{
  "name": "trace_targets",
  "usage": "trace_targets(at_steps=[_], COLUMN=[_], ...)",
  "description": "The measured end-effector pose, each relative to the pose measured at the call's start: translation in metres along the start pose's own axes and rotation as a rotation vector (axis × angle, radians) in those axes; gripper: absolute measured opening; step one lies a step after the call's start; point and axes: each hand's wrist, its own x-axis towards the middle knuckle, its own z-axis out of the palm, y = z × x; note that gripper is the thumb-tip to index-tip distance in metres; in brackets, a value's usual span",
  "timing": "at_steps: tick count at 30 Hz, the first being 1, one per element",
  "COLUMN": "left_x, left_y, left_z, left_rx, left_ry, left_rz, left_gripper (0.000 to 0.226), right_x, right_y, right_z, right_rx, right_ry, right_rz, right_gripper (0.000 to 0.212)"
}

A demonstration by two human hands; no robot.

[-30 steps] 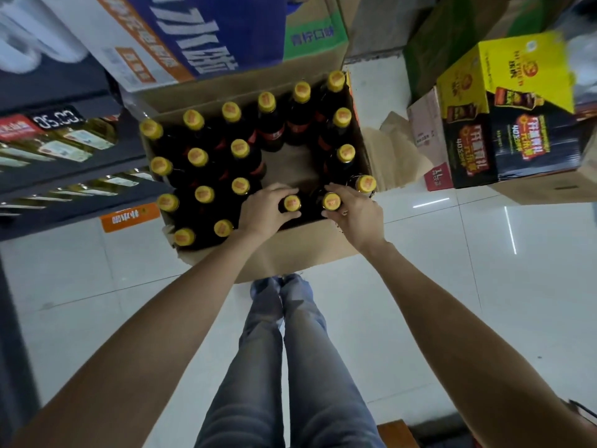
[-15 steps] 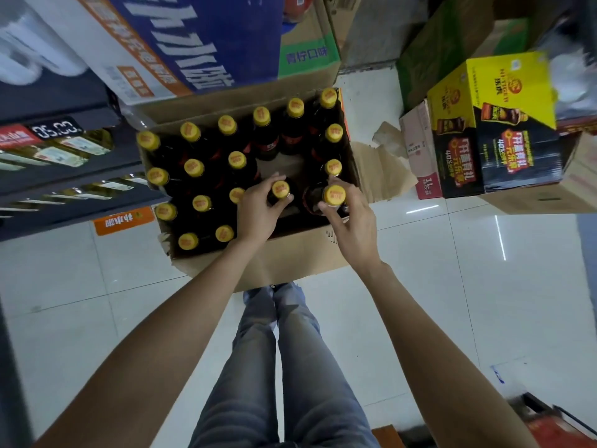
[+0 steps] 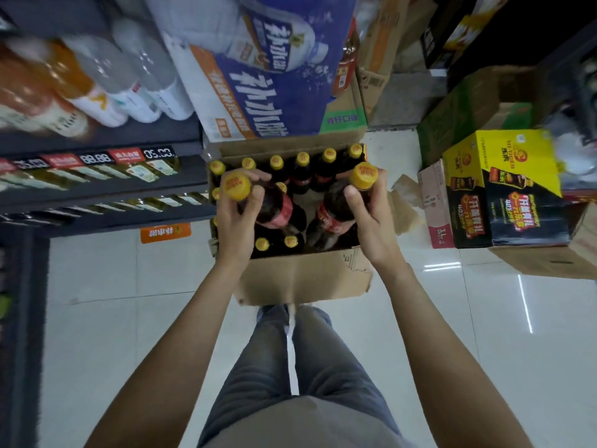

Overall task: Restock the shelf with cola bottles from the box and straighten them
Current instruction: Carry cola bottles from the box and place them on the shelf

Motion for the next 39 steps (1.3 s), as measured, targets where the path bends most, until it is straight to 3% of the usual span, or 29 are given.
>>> trace_targets(at_steps=[2,7,10,14,18,23,26,30,35,39], left_x=[-0.004,-0.05,-0.103,-0.187,-0.279,-0.389,-0.456,-0.556,-0.681,-0.767], left_y=[0.016,0.046,0.053,0.064,0.084,0.101,0.109,0.123,0.163,0.201], left_z=[-0.019,-0.062,-0.084,-0.115,-0.14,-0.174,-0.204,-0.254,-0.321,-0.373], left_rx=[-0.075,0.022,0.129,0.142,0.116,0.092,0.087,0.105,0.116,0.26], left_ry=[0.112,0.516,0.7,0.969,1.253,1.604,1.787,1.902,1.864,1.806], left_rz=[-0.024,-0.083,-0.154,-0.216,-0.217,-0.148,-0.141,-0.145,-0.109,-0.04], left_gripper=[0.01,0.022,0.022,0.024,0.028,0.023,0.017,0.025,0.039,0.037], right_x=[0.005,0.008,-0.01,-0.055,-0.124,-0.231,-0.305,-0.406,-0.538,-0.631], right_y=[-0.019,-0.041,-0.045,-0.051,-0.061,-0.081,-0.095,-0.11,-0.137,-0.168], right_z=[0.006,0.047,0.091,0.163,0.228,0.306,0.348,0.409,0.49,0.557], right_rx=[0.08,0.186,0.119,-0.039,-0.072,-0.109,-0.132,-0.134,-0.074,0.019], right_ry=[-0.051,-0.304,-0.533,-0.867,-1.2,-1.452,-1.573,-1.689,-1.737,-1.788], right_rz=[-0.041,0.054,0.08,-0.002,-0.032,-0.271,-0.42,-0.551,-0.58,-0.625], right_gripper=[0.017,0.027,0.013,0.034,0.024,0.018,0.036,0.032,0.039,0.04])
